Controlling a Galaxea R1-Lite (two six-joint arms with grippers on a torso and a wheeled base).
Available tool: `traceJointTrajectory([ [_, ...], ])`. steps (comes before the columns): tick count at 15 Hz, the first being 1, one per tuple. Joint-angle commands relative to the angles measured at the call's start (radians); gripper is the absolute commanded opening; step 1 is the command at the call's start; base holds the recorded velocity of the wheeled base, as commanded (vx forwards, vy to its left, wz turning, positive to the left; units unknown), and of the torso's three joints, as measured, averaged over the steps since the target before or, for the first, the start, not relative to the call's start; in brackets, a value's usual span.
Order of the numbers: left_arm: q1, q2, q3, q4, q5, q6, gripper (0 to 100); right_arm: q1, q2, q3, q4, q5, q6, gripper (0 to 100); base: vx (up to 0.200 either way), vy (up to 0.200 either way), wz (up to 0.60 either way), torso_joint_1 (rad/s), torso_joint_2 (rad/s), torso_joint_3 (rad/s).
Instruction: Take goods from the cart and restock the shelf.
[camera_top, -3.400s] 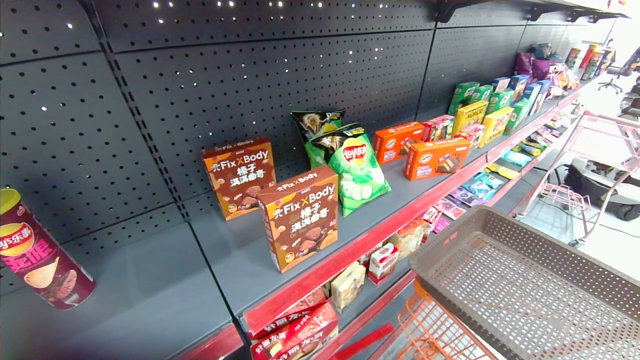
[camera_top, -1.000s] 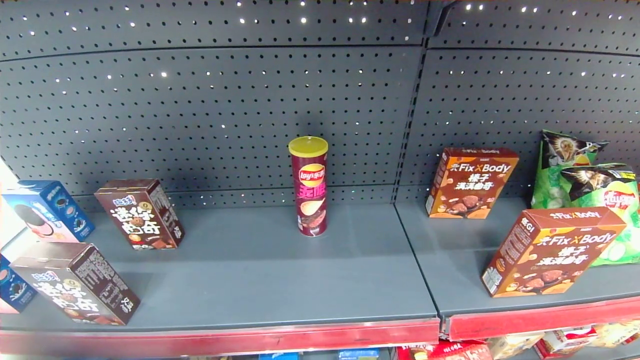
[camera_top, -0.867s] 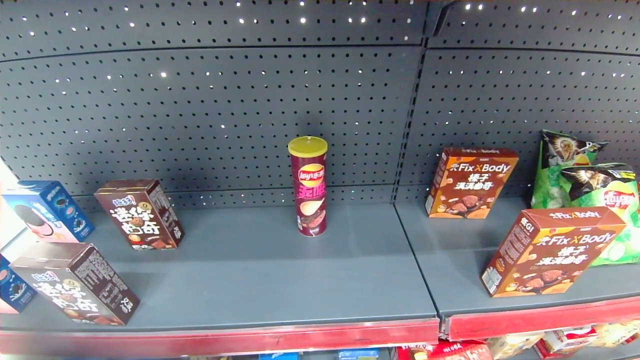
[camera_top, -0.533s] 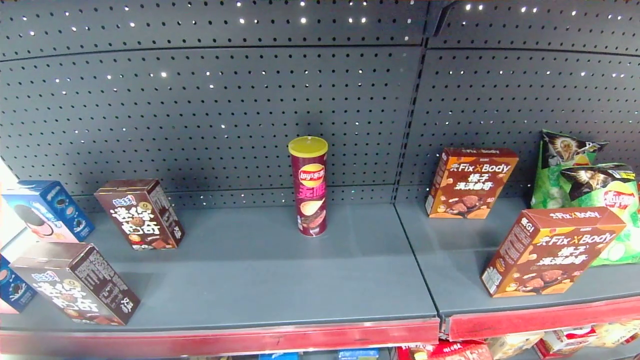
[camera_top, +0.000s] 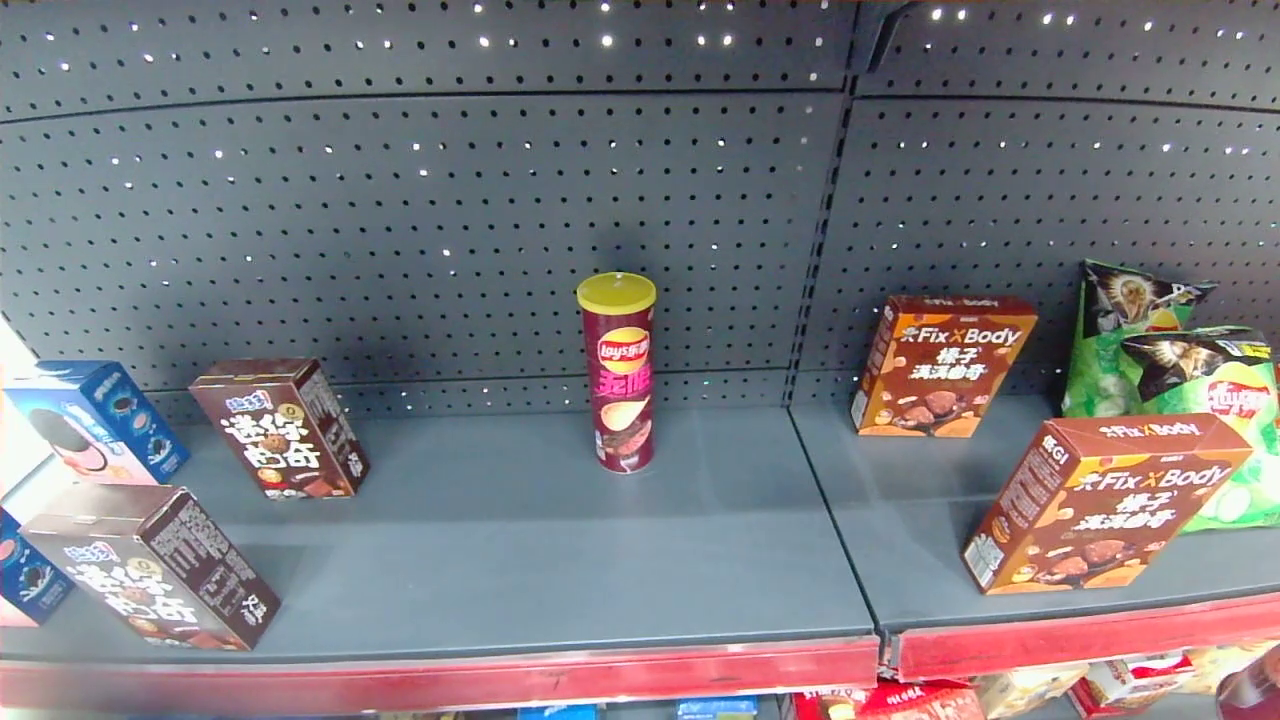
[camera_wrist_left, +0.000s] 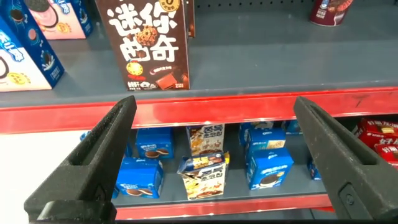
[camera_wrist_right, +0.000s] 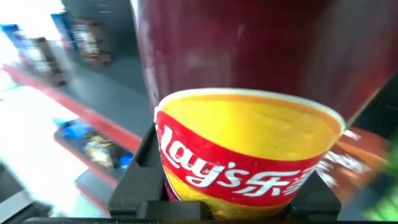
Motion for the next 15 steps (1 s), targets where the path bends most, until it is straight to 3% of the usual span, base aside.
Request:
traceJointTrajectory([
  [1, 0.000, 0.001, 0.000, 0.000, 0.000, -0.005, 100, 0.095, 0.132, -0.039, -0.039, -0.006, -0.013, 0, 0.000, 0.000, 0.00, 0.000, 0.00, 0.000],
  [5, 0.000, 0.001, 0.000, 0.000, 0.000, -0.003, 100, 0.101, 0.247, -0.060, -0.126, -0.010, -0.048, 0, 0.000, 0.000, 0.00, 0.000, 0.00, 0.000],
  [7, 0.000, 0.001, 0.000, 0.000, -0.001, -0.002, 100, 0.158, 0.299, -0.068, -0.131, -0.017, -0.056, 0, 0.000, 0.000, 0.00, 0.000, 0.00, 0.000],
  [10, 0.000, 0.001, 0.000, 0.000, -0.001, -0.002, 100, 0.371, 0.402, -0.106, -0.178, -0.228, -0.062, 0, 0.000, 0.000, 0.00, 0.000, 0.00, 0.000],
  [11, 0.000, 0.001, 0.000, 0.000, -0.001, -0.002, 100, 0.371, 0.402, -0.106, -0.178, -0.228, -0.062, 0, 0.000, 0.000, 0.00, 0.000, 0.00, 0.000],
  [12, 0.000, 0.001, 0.000, 0.000, 0.026, -0.005, 100, 0.546, 0.434, -0.144, -0.186, -0.429, -0.062, 0, 0.000, 0.000, 0.00, 0.000, 0.00, 0.000],
  [13, 0.000, 0.001, 0.000, 0.000, 0.029, -0.011, 100, 0.585, 0.433, -0.140, -0.186, -0.483, -0.060, 0, 0.000, 0.000, 0.00, 0.000, 0.00, 0.000],
  [15, 0.000, 0.001, 0.000, 0.000, 0.025, -0.021, 100, 0.574, 0.390, -0.105, -0.184, -0.514, -0.057, 0, 0.000, 0.000, 0.00, 0.000, 0.00, 0.000],
])
